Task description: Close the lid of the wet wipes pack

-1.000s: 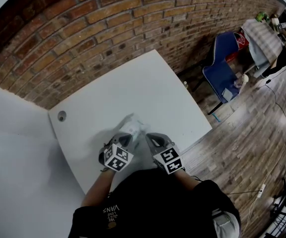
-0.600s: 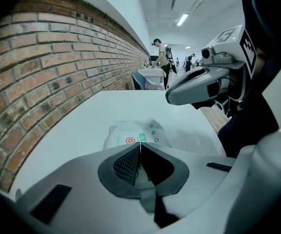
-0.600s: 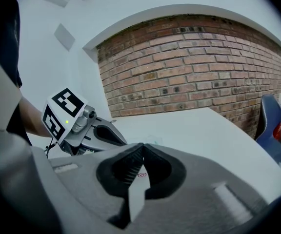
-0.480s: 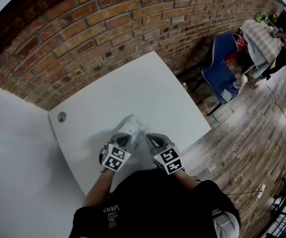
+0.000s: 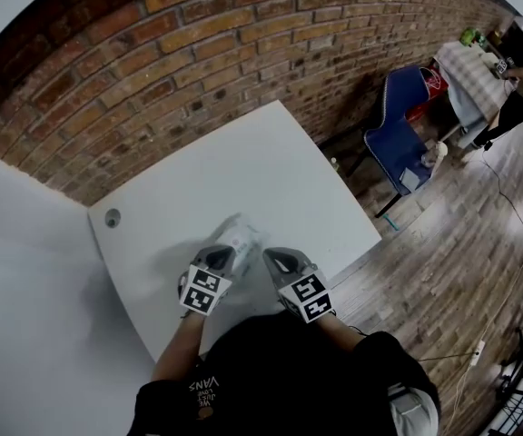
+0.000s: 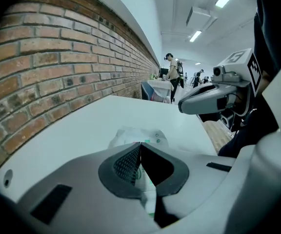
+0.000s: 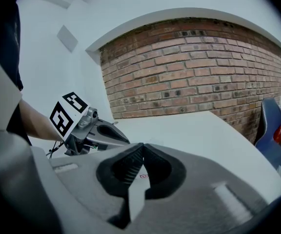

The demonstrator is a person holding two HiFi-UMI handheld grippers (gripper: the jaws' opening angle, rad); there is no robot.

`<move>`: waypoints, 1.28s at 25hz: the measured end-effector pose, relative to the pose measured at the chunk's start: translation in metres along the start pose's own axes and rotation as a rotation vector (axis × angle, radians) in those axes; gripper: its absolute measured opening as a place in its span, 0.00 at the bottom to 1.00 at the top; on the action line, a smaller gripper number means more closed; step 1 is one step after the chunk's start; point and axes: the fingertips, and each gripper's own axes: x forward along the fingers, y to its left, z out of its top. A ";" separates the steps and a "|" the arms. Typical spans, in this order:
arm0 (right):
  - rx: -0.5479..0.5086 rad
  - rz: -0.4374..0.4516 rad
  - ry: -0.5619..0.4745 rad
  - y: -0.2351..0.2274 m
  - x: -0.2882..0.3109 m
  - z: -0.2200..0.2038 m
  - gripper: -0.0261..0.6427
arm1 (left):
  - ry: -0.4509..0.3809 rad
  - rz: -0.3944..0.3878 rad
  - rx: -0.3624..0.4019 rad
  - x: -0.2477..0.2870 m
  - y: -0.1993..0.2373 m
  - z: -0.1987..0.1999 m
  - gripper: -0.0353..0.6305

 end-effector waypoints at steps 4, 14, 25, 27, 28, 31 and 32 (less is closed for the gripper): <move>-0.010 -0.002 -0.008 0.003 -0.006 0.005 0.03 | -0.071 0.033 -0.012 -0.010 0.011 0.010 0.05; -0.033 -0.013 -0.048 0.009 -0.020 0.021 0.03 | -0.233 0.072 -0.029 -0.057 0.003 0.047 0.05; -0.060 -0.022 -0.122 0.026 -0.044 0.047 0.03 | -0.366 0.121 -0.020 -0.113 -0.015 0.067 0.05; -0.049 -0.024 -0.134 0.030 -0.050 0.050 0.04 | -0.383 0.124 -0.021 -0.122 -0.019 0.068 0.05; -0.045 -0.026 -0.138 0.032 -0.052 0.050 0.03 | -0.391 0.126 -0.022 -0.127 -0.021 0.068 0.05; -0.034 -0.034 -0.147 0.038 -0.057 0.049 0.03 | -0.415 0.130 -0.019 -0.140 -0.025 0.068 0.05; -0.034 -0.037 -0.150 0.039 -0.059 0.049 0.04 | -0.422 0.129 -0.017 -0.143 -0.027 0.068 0.05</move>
